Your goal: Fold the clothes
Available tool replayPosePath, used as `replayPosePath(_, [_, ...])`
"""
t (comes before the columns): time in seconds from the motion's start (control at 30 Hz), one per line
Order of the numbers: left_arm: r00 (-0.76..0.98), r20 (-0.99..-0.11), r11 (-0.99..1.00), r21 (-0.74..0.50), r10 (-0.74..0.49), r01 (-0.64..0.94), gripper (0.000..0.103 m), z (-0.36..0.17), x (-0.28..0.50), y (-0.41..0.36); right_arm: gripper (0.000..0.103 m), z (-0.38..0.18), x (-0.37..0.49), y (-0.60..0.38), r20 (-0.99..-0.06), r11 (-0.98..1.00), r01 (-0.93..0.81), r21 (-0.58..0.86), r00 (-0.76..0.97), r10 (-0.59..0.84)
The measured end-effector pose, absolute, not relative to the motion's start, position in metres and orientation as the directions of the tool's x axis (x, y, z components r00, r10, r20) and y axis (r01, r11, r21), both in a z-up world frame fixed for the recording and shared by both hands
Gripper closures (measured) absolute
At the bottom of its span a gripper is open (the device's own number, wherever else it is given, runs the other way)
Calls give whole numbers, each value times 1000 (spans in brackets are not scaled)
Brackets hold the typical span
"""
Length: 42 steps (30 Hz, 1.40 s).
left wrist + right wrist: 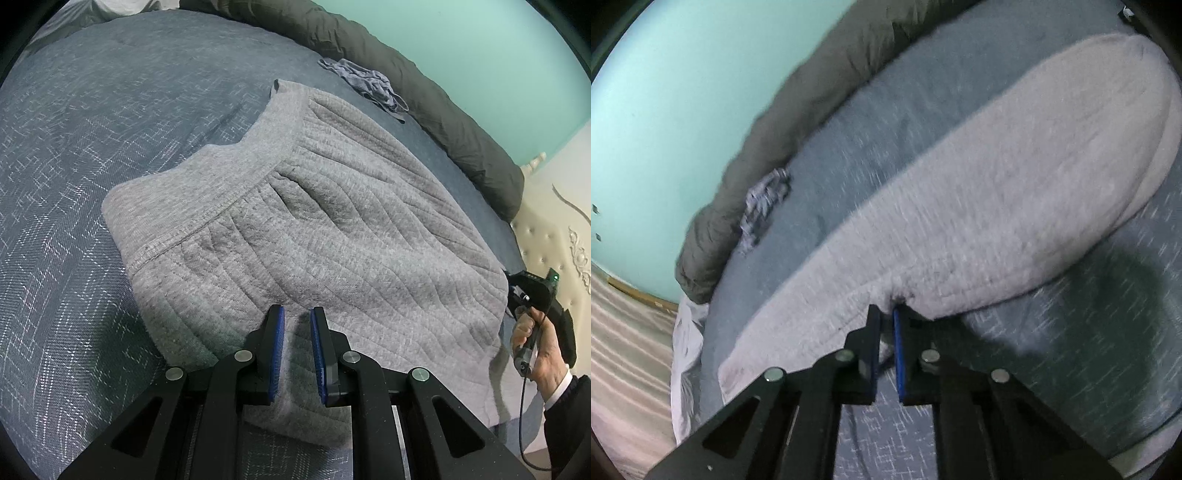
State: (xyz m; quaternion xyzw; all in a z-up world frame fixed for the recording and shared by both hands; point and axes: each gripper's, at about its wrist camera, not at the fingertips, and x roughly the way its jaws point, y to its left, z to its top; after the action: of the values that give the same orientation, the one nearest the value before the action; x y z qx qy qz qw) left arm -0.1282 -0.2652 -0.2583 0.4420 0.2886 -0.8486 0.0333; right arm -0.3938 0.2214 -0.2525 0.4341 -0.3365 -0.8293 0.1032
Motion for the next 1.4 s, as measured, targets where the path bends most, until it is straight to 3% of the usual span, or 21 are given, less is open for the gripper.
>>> replayPosePath(0.3, [-606,-771,-834,-455,194,313,87,-258,-127,-264,96,-267,-384,247,-638,-691,-163,704,-574,-514])
replayPosePath(0.37, [-605,-772,-835,-453,193,312,87,-258,-127,-263,83,-263,-378,267,-625,-668,-198,717,-607,-491])
replayPosePath(0.4, [-605,-773,-835,-452,192,313,87,-258,-127,-263,63,-262,-377,280,-634,-668,-223,710,-615,-468])
replayPosePath(0.43, [-604,-774,-836,-451,191,314,87,-258,-128,-263,60,-261,-377,288,-648,-674,-243,697,-615,-449])
replayPosePath(0.73, [-599,-781,-845,-433,178,313,87,-257,-128,-258,60,-277,-392,308,-686,-672,-291,681,-574,-447])
replayPosePath(0.77, [-599,-781,-846,-433,178,312,87,-257,-128,-258,63,-277,-393,308,-687,-677,-290,676,-581,-437])
replayPosePath(0.83, [-598,-781,-846,-433,179,311,87,-257,-128,-258,83,-275,-396,308,-691,-699,-279,659,-592,-415])
replayPosePath(0.93, [-597,-782,-849,-429,178,309,88,-257,-128,-257,95,-270,-398,307,-699,-745,-238,623,-596,-395])
replayPosePath(1.2, [-597,-782,-848,-430,179,309,88,-258,-129,-257,96,-279,-401,319,-706,-752,-235,616,-588,-394])
replayPosePath(1.4, [-596,-782,-849,-429,180,307,88,-258,-127,-256,87,-278,-393,338,-677,-723,-242,647,-618,-399])
